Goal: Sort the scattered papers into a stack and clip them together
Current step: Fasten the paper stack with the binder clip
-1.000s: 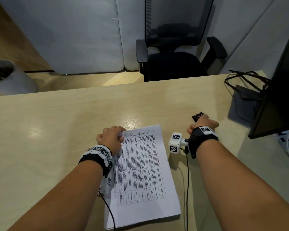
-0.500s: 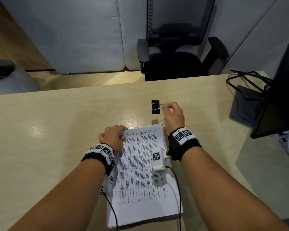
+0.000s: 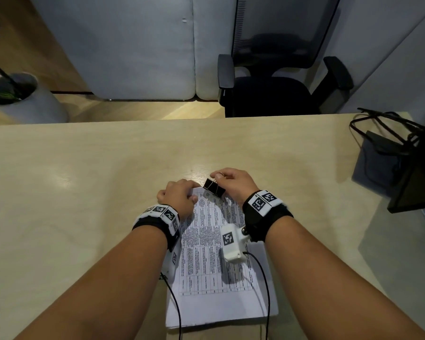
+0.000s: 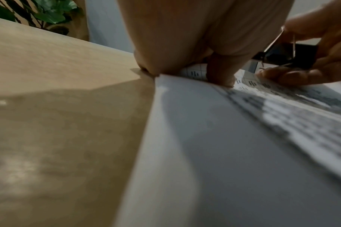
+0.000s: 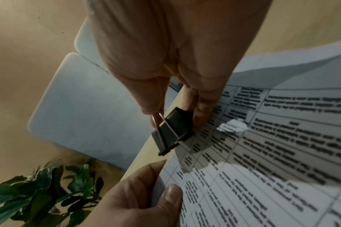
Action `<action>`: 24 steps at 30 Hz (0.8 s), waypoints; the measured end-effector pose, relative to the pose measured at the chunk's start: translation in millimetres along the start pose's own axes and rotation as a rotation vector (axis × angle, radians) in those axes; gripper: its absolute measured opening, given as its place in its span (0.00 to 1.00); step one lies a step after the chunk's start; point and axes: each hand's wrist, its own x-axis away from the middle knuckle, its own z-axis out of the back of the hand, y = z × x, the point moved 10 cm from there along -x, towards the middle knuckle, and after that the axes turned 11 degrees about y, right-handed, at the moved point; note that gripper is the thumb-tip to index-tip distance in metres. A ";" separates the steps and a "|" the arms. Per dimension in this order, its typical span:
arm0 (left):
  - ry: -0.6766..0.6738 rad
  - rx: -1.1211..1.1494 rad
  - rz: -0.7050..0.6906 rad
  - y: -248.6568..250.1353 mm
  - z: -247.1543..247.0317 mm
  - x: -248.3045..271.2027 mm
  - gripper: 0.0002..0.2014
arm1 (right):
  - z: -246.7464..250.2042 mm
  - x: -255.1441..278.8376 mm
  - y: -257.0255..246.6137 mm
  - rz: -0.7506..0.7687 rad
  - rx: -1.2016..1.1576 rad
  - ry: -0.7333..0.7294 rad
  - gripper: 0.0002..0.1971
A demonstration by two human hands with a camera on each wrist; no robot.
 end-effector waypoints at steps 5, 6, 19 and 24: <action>-0.016 0.003 0.000 0.7 -1.1 0.4 0.15 | -6.9 -1.5 -2.0 -0.012 -0.026 -0.027 0.11; -0.016 0.002 -0.002 0.6 -1.2 0.3 0.16 | -8.6 -3.8 -3.9 0.015 -0.002 -0.027 0.12; -0.018 -0.004 -0.017 -0.2 -3.1 -1.8 0.15 | -23.8 -15.0 -19.2 0.190 0.307 -0.089 0.09; -0.006 -0.004 -0.016 -1.1 -2.9 -1.0 0.13 | -31.1 -12.2 -35.7 0.375 0.525 -0.085 0.15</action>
